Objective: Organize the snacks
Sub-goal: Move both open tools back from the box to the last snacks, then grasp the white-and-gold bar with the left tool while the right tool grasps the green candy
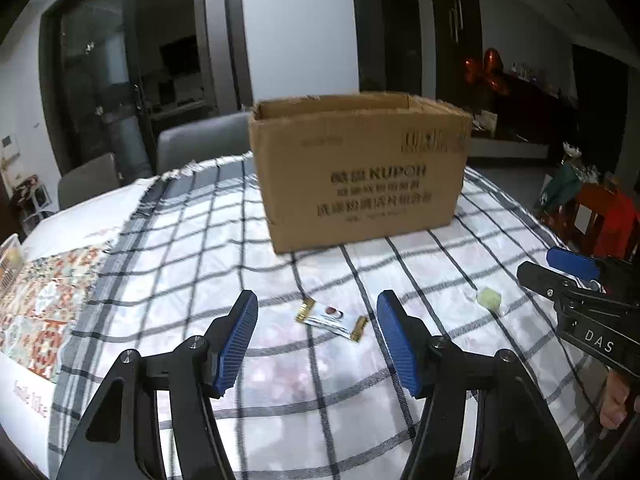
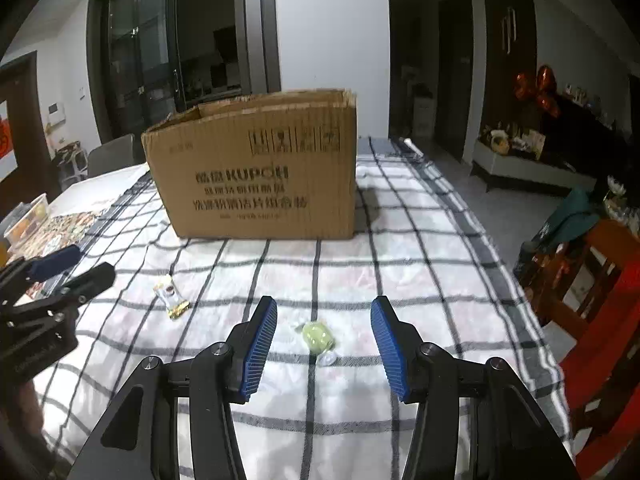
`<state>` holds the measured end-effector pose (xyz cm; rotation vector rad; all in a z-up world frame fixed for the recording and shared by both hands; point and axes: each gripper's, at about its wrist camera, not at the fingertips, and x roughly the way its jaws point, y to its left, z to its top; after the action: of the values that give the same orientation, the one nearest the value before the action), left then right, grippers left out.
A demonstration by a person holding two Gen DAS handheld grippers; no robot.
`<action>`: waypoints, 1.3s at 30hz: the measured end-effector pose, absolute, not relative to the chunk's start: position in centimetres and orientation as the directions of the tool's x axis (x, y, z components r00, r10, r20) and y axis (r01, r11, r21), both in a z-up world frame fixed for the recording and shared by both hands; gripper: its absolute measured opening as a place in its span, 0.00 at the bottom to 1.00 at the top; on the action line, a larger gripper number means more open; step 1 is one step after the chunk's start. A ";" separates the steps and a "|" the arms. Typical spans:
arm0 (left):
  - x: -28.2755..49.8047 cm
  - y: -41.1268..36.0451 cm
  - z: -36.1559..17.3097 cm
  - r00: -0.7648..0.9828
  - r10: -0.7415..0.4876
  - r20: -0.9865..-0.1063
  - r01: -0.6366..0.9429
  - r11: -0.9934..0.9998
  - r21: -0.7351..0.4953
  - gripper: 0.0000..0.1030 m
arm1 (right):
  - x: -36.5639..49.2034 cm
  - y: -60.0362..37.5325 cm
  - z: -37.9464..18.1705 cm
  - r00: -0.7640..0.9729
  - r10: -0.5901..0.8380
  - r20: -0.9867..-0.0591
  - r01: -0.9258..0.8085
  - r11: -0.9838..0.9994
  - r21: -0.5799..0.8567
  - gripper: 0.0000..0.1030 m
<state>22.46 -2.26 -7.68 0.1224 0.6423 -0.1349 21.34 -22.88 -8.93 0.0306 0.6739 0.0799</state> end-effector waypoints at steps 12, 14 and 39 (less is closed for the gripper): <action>25.7 -2.5 -11.2 0.702 -0.160 -0.694 0.329 0.937 0.117 0.69 | 22.3 -21.4 -11.7 0.732 0.053 -0.679 -0.053 0.998 0.021 0.49; 26.3 -2.5 -11.5 0.688 -0.169 -0.705 0.353 0.928 0.122 0.70 | 22.6 -21.2 -12.0 0.725 0.048 -0.687 -0.058 0.998 0.009 0.49; 29.7 -2.6 -13.8 0.583 -0.243 -0.775 0.438 0.897 0.049 0.67 | 24.9 -20.6 -13.8 0.649 0.064 -0.758 -0.105 0.994 -0.006 0.38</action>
<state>29.73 -2.57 -13.81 0.2461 0.8619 -0.4022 24.94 -20.59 -13.82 -0.0513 0.8598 0.0961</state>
